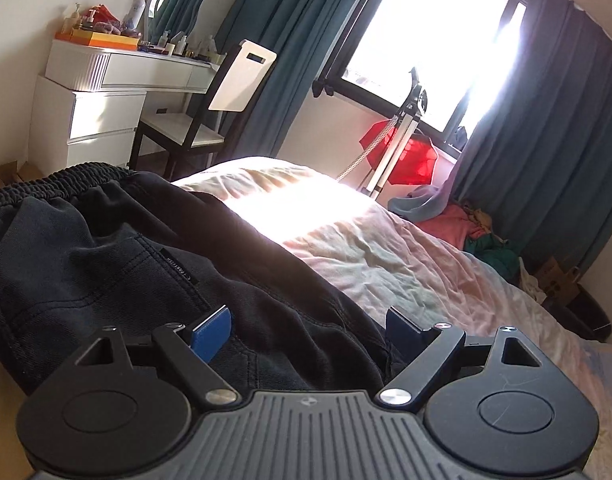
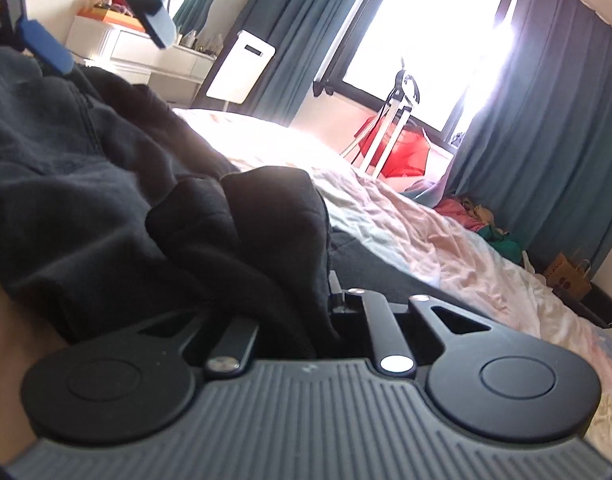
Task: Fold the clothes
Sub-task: 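Lay the hems onto the folded sweatpants and open the right gripper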
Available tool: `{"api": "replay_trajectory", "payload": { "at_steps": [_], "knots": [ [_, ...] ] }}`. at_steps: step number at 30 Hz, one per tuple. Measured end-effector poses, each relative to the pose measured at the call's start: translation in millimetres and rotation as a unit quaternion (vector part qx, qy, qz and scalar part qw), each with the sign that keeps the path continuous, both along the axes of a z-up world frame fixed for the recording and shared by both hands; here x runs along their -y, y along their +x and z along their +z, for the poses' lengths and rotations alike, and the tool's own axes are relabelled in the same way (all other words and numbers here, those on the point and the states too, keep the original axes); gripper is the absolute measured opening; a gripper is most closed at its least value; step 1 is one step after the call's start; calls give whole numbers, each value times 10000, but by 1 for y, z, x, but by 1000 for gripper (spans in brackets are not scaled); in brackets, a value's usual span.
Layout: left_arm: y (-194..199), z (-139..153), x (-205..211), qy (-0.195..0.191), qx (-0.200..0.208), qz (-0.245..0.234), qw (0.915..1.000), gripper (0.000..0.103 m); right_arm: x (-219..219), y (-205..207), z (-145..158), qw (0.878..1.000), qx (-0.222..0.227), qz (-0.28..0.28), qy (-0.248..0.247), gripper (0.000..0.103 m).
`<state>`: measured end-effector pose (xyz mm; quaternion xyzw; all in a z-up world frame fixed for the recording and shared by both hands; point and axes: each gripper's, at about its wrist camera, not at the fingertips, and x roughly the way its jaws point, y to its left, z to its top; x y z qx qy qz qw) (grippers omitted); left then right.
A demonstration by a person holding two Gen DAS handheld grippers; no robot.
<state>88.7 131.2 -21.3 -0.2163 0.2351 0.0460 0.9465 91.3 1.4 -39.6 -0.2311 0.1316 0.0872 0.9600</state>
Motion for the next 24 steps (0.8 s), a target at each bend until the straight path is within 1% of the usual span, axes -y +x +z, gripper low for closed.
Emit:
{"api": "replay_trajectory", "payload": {
  "at_steps": [2, 5, 7, 10, 11, 12, 14, 15, 17, 18, 20, 22, 24],
  "knots": [
    [-1, -1, -1, -8, 11, -10, 10000, 86, -10, -4, 6, 9997, 122, 218, 40, 12],
    [0, -2, 1, -15, -14, -67, 10000, 87, -32, -8, -9, 9981, 2, 592, -189, 12],
    [0, -4, 2, 5, -39, -121, 9999, 87, -35, -8, -21, 9976, -207, 628, -187, 12],
    [4, -5, 10, 130, -114, -388, 9991, 87, -29, -7, -16, 9978, -293, 594, 13, 15],
    [4, -6, 14, 202, -113, -492, 9985, 87, -27, -7, -10, 9975, -380, 588, 124, 18],
    [4, -7, 18, 294, -106, -574, 9979, 86, -24, -6, -4, 9964, -566, 571, 284, 21],
    [4, -8, 27, 486, -101, -721, 9962, 86, -15, -6, 6, 9904, -1035, 475, 781, 37],
    [3, -9, 32, 597, -111, -772, 9952, 86, -9, -9, 12, 9863, -1203, 458, 1032, 42],
    [2, -11, 39, 727, -137, -869, 9935, 86, 7, -21, 22, 9754, -1506, 475, 1539, 63],
    [1, -12, 43, 786, -147, -939, 9924, 86, 15, -28, 29, 9707, -1601, 483, 1724, 66],
    [-2, -14, 50, 947, -149, -1071, 9896, 86, 31, -42, 44, 9623, -1705, 477, 2064, 68],
    [-4, -15, 58, 1159, -109, -1150, 9865, 86, 56, -54, 63, 9555, -1613, 339, 2445, 68],
    [-7, -16, 66, 1378, 2, -1262, 9824, 86, 81, -64, 76, 9556, -1342, 59, 2622, 70]
  ]
}}
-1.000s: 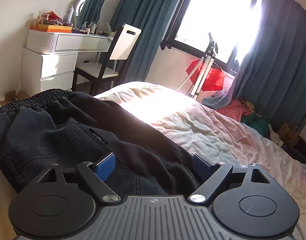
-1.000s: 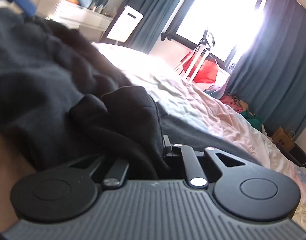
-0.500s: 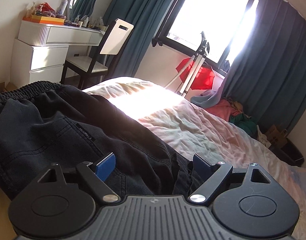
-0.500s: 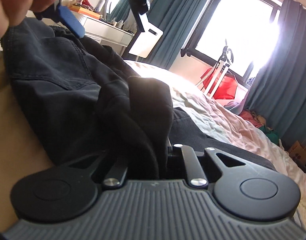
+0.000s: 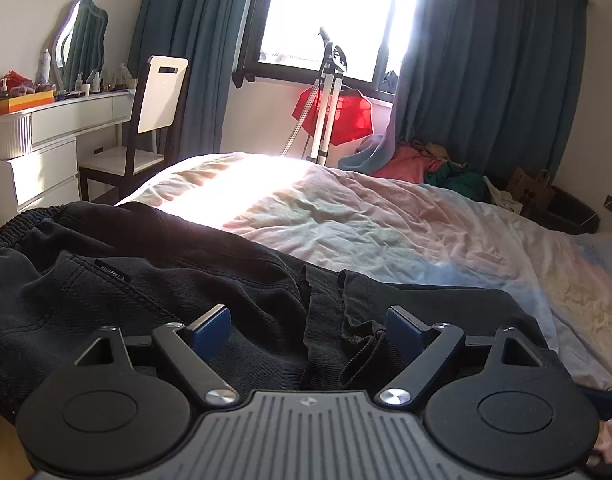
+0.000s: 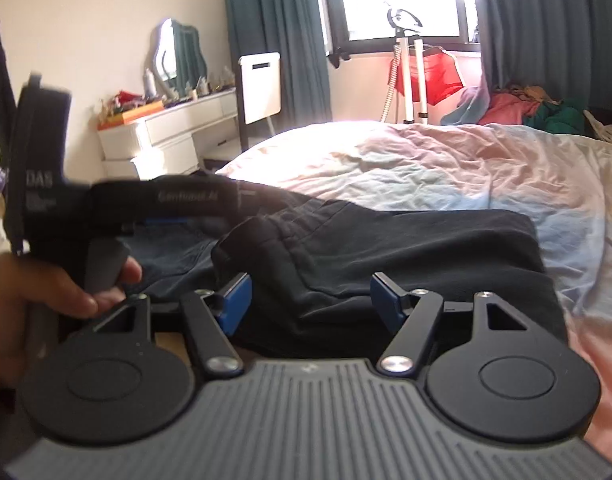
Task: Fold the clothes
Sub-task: 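Lay the hems onto the folded sweatpants and open the right gripper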
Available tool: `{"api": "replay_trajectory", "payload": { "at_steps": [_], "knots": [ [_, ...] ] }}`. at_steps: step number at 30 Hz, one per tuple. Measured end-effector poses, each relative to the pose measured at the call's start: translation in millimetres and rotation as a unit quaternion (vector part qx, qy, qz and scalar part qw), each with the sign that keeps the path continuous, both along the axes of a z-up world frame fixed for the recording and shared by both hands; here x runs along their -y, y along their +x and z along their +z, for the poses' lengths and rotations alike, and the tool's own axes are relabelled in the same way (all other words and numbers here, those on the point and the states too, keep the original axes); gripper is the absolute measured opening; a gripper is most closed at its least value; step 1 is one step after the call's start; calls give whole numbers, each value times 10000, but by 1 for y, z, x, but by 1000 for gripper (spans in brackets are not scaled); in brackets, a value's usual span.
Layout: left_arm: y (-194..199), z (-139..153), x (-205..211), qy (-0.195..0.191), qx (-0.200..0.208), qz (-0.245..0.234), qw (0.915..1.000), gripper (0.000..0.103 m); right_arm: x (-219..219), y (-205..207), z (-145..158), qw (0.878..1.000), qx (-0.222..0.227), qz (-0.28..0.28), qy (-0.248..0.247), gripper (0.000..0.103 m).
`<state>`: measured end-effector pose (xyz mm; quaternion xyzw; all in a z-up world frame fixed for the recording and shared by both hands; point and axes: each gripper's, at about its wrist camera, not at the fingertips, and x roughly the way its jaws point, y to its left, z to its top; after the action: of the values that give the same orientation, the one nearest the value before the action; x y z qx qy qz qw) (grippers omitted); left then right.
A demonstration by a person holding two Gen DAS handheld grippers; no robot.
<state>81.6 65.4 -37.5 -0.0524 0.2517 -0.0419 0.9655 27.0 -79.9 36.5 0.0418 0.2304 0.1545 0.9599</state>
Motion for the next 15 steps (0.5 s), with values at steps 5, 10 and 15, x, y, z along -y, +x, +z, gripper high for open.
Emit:
{"api": "replay_trajectory", "payload": {
  "at_steps": [5, 10, 15],
  "knots": [
    [4, -7, 12, 323, 24, -112, 9994, 86, 58, 4, 3, 9918, 187, -1261, -80, 75],
    [13, -23, 10, 539, -325, -22, 9980, 88, 85, 12, -9, 9846, -93, -1736, 201, 75],
    [19, -36, 5, 542, -718, 92, 9959, 90, 82, 22, -29, 9844, -422, -1696, 187, 75]
  ]
}}
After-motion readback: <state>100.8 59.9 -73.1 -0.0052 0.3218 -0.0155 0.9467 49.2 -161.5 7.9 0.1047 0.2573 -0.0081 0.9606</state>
